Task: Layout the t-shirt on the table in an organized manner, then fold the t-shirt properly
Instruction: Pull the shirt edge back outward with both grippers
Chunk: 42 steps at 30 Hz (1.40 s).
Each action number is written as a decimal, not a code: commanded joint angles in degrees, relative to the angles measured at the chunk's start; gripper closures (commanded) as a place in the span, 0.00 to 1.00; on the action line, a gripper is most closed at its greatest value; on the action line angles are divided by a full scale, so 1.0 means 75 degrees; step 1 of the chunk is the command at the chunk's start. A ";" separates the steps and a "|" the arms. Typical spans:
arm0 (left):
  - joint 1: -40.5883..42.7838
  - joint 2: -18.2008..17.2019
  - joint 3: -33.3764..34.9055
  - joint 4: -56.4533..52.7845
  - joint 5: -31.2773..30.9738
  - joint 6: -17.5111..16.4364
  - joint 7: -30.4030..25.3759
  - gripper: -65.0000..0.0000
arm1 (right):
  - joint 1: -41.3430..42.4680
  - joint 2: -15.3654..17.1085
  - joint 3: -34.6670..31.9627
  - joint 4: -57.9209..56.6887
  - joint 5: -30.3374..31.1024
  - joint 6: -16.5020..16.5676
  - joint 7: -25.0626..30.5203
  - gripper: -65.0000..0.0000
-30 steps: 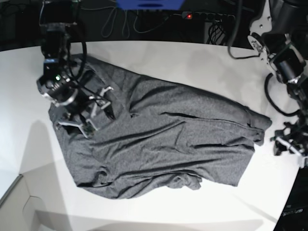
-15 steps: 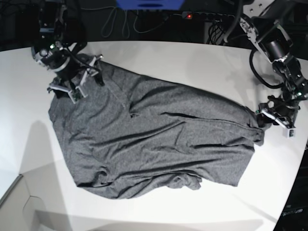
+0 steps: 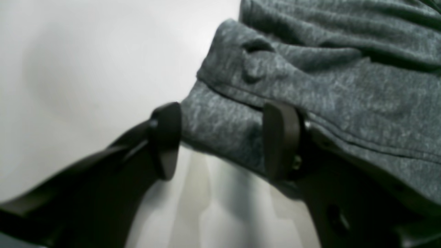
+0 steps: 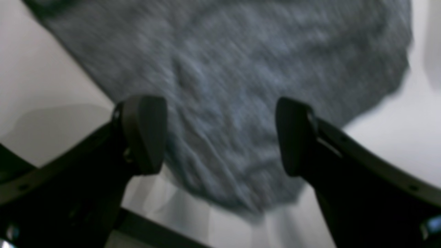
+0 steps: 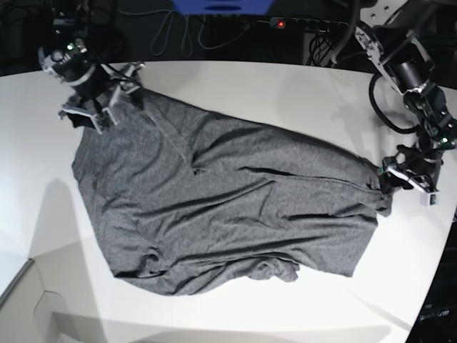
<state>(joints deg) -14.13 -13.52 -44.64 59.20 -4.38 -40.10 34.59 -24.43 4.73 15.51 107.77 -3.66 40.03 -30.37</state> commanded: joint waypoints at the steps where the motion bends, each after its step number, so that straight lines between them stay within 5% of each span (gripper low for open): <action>1: -0.0150 -0.0149 -0.0008 -0.0081 -0.0125 0.0013 -0.0140 0.44 | -0.0125 0.0031 0.0072 0.0148 0.0142 -0.0004 0.0140 0.24; 15: -0.0314 -0.0173 -0.0008 -0.1042 -0.0113 0.0013 -0.0832 0.46 | -0.0746 -0.0203 0.0224 0.0113 0.0178 -0.0004 0.0152 0.24; 25: -0.0466 -0.0173 -0.0008 -0.1042 -0.0101 0.0013 -0.0832 0.91 | -0.0582 -0.0508 0.0177 -0.0027 0.0178 -0.0004 0.0152 0.24; 33: -0.0525 -0.0524 -0.0008 -0.1476 -0.0125 0.0013 -0.0832 1.00 | -0.0383 -0.0461 0.0236 -0.0719 0.0166 -0.0004 0.0199 0.24; 42: -0.0536 -0.0677 -0.0043 -0.1417 -0.0125 0.0013 -0.0785 1.00 | -0.0477 -0.0449 0.0236 -0.1164 0.0142 -0.0004 0.1289 0.27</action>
<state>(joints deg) -17.02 -17.41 -44.91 47.40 -4.78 -40.12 29.54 -27.79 1.02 17.15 98.63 -3.01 40.01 -20.73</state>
